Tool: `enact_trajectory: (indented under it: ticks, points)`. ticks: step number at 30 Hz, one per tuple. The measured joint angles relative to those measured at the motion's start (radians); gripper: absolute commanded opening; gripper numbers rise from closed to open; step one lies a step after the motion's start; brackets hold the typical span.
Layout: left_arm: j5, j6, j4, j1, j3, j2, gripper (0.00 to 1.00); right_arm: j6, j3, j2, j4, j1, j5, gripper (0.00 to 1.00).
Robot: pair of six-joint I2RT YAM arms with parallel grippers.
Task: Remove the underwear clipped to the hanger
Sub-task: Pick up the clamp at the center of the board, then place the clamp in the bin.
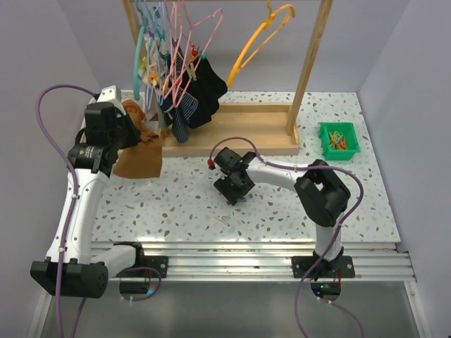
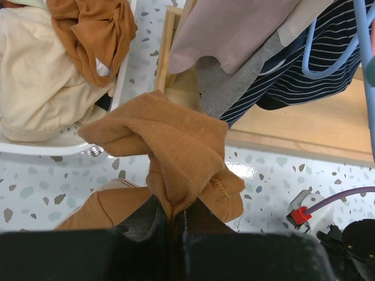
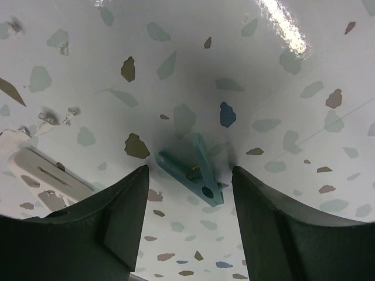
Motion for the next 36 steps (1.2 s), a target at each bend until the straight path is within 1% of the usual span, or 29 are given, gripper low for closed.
enact_trajectory:
  ticks: [2, 5, 6, 8, 9, 11, 12, 15, 18, 21, 24, 27, 30, 33, 36]
  points:
    - [0.004, 0.000, 0.002, 0.000, 0.005, 0.000, 0.00, -0.002, 0.000, 0.013, 0.006, 0.001, 0.000, 0.61]
    - [0.009, 0.000, 0.000, 0.000, 0.005, 0.000, 0.00, -0.006, 0.000, 0.019, 0.013, 0.001, 0.003, 0.51]
    - [0.010, 0.000, 0.000, 0.000, 0.005, 0.000, 0.00, -0.006, 0.000, 0.021, 0.015, 0.001, 0.005, 0.45]
    - [0.012, 0.000, 0.000, 0.000, 0.006, 0.000, 0.00, -0.006, 0.000, 0.021, 0.018, -0.002, 0.005, 0.40]
    - [0.012, 0.000, -0.002, 0.000, 0.008, 0.000, 0.00, -0.005, 0.000, 0.021, 0.020, -0.006, 0.004, 0.27]
    - [0.012, -0.001, -0.003, 0.000, 0.014, 0.000, 0.00, 0.003, -0.001, 0.021, 0.024, -0.014, -0.001, 0.14]
    - [0.012, -0.001, -0.004, 0.000, 0.019, 0.000, 0.00, 0.006, -0.003, 0.021, 0.029, -0.019, -0.009, 0.00]
    - [0.011, -0.003, -0.005, 0.000, 0.042, 0.000, 0.00, 0.039, -0.035, -0.002, 0.061, -0.035, -0.020, 0.00]
    - [0.007, -0.008, -0.007, 0.000, 0.072, 0.000, 0.00, 0.093, -0.115, -0.066, 0.092, -0.062, -0.016, 0.00]
    - [-0.011, -0.009, -0.014, 0.000, 0.104, 0.000, 0.00, 0.165, -0.198, -0.176, 0.056, -0.098, 0.027, 0.00]
    - [-0.042, -0.009, -0.018, 0.001, 0.128, 0.000, 0.00, 0.246, -0.224, -0.335, -0.019, -0.159, 0.106, 0.00]
    - [-0.061, -0.009, -0.021, 0.001, 0.130, -0.004, 0.00, 0.319, -0.192, -0.497, -0.079, -0.303, 0.185, 0.00]
    - [-0.076, -0.009, -0.022, 0.001, 0.130, -0.004, 0.00, 0.363, -0.089, -0.560, -0.132, -0.506, 0.270, 0.00]
    - [-0.083, -0.009, -0.022, 0.002, 0.130, -0.004, 0.00, 0.386, 0.037, -0.512, -0.161, -0.689, 0.317, 0.00]
    - [-0.084, -0.010, -0.022, 0.006, 0.130, -0.005, 0.00, 0.404, 0.163, -0.399, -0.174, -0.819, 0.333, 0.00]
